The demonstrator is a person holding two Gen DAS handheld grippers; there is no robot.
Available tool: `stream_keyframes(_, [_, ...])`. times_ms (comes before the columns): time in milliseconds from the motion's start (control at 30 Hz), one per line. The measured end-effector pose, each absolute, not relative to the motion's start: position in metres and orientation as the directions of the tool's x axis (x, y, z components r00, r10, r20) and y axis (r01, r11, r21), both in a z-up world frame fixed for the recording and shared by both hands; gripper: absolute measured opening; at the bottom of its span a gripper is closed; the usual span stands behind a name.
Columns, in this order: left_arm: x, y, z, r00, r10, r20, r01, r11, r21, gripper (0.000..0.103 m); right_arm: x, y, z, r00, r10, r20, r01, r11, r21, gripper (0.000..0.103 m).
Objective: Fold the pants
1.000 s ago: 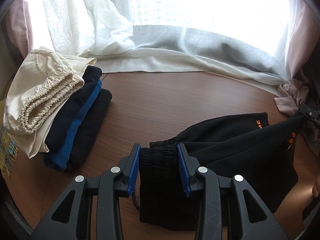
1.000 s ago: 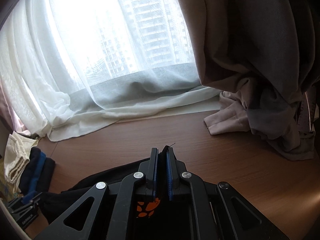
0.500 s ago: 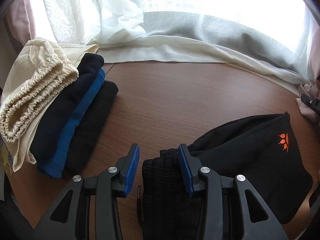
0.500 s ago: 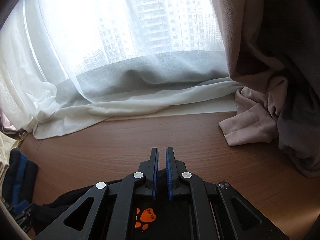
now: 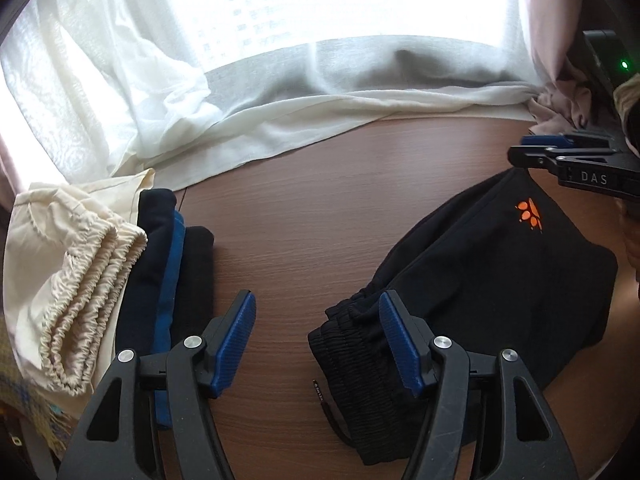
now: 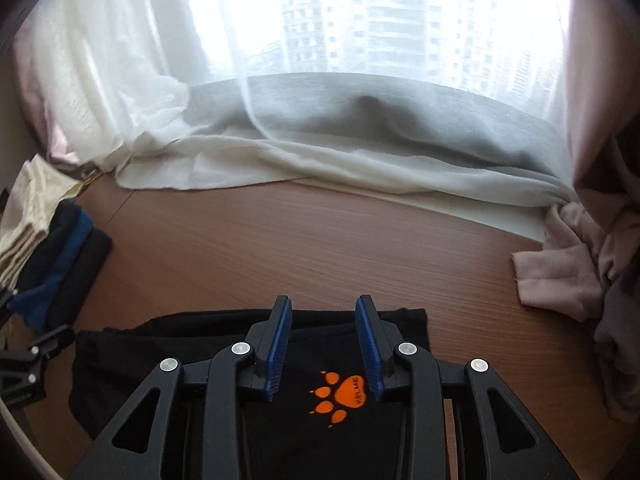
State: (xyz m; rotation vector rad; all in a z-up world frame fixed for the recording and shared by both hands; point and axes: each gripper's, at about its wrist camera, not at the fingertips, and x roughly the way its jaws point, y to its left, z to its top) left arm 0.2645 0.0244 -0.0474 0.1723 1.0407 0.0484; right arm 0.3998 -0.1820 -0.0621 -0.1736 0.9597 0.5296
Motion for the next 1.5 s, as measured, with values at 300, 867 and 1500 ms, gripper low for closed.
stream_keyframes(300, [0.287,0.007,-0.061,0.431,-0.056,-0.900,0.309,0.947,0.089,0.061,0.378,-0.111,-0.074,0.100,0.487,-0.868,-0.907,0.403,0.121,0.034])
stream_keyframes(867, [0.317,0.001,-0.106,0.230,-0.218,-0.948,0.309,0.940,-0.141,0.006,0.409,-0.093,-0.117,-0.148,0.448,-0.882,-0.953,0.173,0.248,0.034])
stream_keyframes(1500, [0.311,-0.001,-0.081,0.316,-0.183,-0.931,0.314,0.946,-0.079,0.006,0.409,-0.095,-0.129,-0.148,0.362,-0.920,-0.965,0.151,0.214,0.018])
